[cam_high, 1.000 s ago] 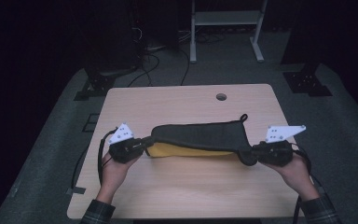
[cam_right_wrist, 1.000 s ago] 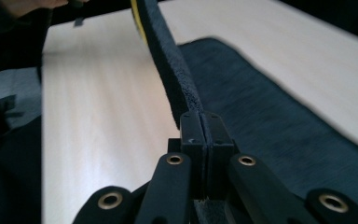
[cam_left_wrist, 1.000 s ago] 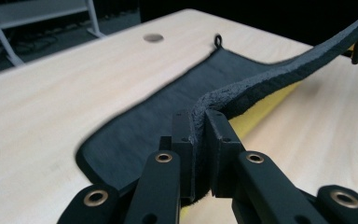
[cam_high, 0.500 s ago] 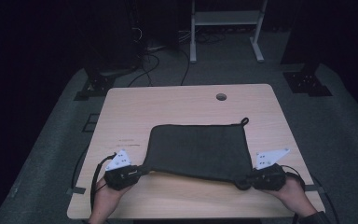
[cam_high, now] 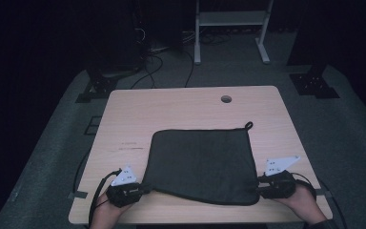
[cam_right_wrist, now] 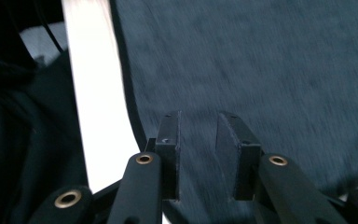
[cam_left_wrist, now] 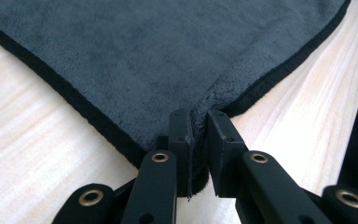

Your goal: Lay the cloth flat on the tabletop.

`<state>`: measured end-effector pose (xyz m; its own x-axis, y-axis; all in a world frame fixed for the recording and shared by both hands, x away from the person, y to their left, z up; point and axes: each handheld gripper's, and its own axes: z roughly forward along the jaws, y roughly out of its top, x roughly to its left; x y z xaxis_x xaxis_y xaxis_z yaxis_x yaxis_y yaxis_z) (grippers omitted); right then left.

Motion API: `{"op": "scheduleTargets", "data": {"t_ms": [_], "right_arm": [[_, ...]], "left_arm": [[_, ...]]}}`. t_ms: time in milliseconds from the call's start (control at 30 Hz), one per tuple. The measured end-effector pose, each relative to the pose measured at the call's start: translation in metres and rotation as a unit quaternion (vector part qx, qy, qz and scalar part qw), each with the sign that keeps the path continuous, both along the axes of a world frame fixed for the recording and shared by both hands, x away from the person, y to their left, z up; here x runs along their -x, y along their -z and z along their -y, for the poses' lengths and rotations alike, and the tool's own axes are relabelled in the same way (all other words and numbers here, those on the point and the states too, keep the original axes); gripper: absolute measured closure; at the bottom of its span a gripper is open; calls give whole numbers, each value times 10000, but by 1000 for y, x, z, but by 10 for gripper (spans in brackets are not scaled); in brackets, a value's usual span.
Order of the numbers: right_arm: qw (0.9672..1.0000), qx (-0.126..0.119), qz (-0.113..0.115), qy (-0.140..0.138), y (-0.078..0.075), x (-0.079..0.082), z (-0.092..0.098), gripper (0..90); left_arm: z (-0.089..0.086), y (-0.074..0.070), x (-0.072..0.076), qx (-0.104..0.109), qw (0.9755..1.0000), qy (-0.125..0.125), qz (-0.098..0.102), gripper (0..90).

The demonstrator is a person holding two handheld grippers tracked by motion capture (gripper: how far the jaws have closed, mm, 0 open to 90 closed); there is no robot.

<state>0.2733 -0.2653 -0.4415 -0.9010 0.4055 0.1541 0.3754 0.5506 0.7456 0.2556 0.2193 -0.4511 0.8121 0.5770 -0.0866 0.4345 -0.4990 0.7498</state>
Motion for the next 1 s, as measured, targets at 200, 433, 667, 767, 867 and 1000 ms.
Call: {"op": "scheduleTargets", "data": {"t_ms": [200,433,667,767,867,1000], "right_arm": [[9986,509,-100,64,20,6,8,684],[9959,908,-14,-6,25,8,5,673],[9938,1102,149,-49,24,10,7,650],[9924,1202,238,-67,23,11,9,638],[9926,1189,219,-88,23,12,12,594],[9958,754,271,433,20,2,22,467]], "left_arm": [[-2,5,7,-50,9998,53,-159,797],[-8,9,14,-144,9998,-5,-132,657],[-21,3,8,205,9990,-386,16,460],[-18,5,5,86,9988,-477,7,369],[-14,5,0,64,9984,-569,20,302],[-10,6,-12,14,9981,-622,34,231]]}}
